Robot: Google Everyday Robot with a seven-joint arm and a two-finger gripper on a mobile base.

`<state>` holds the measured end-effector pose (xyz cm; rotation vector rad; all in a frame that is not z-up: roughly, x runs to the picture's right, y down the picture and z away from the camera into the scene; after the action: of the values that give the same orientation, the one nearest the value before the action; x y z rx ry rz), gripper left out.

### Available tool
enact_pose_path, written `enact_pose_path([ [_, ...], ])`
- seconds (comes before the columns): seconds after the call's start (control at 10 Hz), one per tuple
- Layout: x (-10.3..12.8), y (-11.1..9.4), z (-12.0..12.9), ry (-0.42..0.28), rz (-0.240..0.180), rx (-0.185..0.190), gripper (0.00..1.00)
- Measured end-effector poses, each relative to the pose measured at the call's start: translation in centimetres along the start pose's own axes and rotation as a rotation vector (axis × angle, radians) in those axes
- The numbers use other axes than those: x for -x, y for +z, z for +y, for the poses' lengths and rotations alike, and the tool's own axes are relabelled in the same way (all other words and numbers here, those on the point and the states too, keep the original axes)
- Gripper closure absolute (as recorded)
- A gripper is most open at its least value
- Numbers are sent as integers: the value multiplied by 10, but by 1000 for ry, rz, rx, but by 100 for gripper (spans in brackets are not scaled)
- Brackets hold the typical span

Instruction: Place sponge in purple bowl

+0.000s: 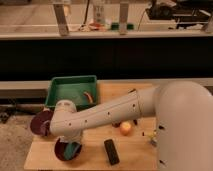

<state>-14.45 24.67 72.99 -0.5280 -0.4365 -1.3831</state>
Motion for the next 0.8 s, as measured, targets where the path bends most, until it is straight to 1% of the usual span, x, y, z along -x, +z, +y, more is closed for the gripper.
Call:
enact_pose_path([
  [0.1, -1, -1, 0, 2, 4, 1, 93],
  [0.2, -1, -3, 1, 5, 7, 2, 99],
  [0.4, -2, -6, 1, 11, 9, 4, 100],
  [0.6, -4, -11, 1, 16, 7, -2, 100],
  [0.8, -10, -33, 4, 32, 10, -27, 100],
])
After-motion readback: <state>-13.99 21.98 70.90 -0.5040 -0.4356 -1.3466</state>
